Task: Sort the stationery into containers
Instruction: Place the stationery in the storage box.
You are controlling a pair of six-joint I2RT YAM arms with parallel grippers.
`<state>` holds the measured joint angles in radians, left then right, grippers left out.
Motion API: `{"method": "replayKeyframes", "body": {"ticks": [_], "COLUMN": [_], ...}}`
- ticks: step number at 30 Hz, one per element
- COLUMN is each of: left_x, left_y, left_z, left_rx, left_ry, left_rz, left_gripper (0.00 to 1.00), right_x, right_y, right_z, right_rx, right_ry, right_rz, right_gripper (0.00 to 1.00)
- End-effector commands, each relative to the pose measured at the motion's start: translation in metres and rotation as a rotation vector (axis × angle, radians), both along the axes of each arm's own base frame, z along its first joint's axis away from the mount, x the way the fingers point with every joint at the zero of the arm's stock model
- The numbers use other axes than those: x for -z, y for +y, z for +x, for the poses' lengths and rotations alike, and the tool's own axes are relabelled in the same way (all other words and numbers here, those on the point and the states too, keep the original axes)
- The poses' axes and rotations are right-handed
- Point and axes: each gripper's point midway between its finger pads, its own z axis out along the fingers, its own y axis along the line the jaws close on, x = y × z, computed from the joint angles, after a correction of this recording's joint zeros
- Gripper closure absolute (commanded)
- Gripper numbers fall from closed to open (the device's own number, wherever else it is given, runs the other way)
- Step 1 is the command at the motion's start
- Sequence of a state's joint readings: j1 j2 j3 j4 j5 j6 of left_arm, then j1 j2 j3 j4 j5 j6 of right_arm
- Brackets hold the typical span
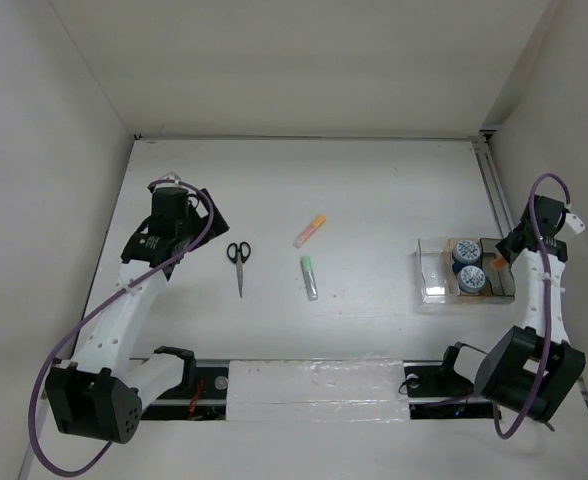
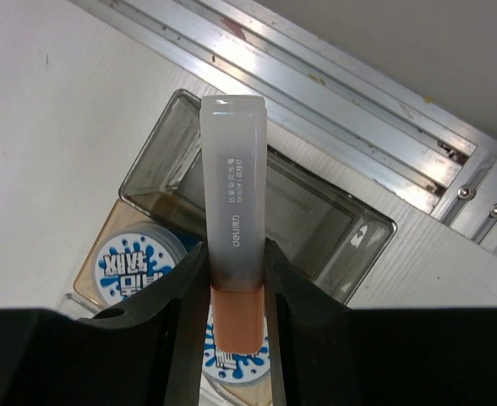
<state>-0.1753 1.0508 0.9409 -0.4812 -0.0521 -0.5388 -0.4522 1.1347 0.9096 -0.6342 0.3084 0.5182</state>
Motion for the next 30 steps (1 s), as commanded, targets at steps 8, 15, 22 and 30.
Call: {"method": "replayKeyframes", "body": {"ticks": [8,15,22,30], "left_x": [-0.001,-0.006,-0.014,-0.017], "left_y": [-0.004,-0.011,-0.009,-0.008], "left_z": [0.004,0.001,-0.001,-0.002], "left_rx": [0.024,0.043,0.036,0.036], "left_ry": [-0.014,-0.035,-0.065,-0.076], "left_rz": [-0.009,0.0,0.0,-0.002], "left_gripper": [0.0,0.0,0.0,0.0], "right_x": [-0.013,0.007,0.016,0.013], "right_y": [-0.032,-0.034,-0.03,-0.023], "right_z": [0.022,0.015,0.009,0.011], "right_rx": [0.015,0.045,0.1,0.086], "right_ry": [-0.004,0.072,0.176,0.185], "right_rz": [-0.119,-0.127,-0.19,-0.201], "right_gripper": [1.0,1.0,1.0,1.0]}}
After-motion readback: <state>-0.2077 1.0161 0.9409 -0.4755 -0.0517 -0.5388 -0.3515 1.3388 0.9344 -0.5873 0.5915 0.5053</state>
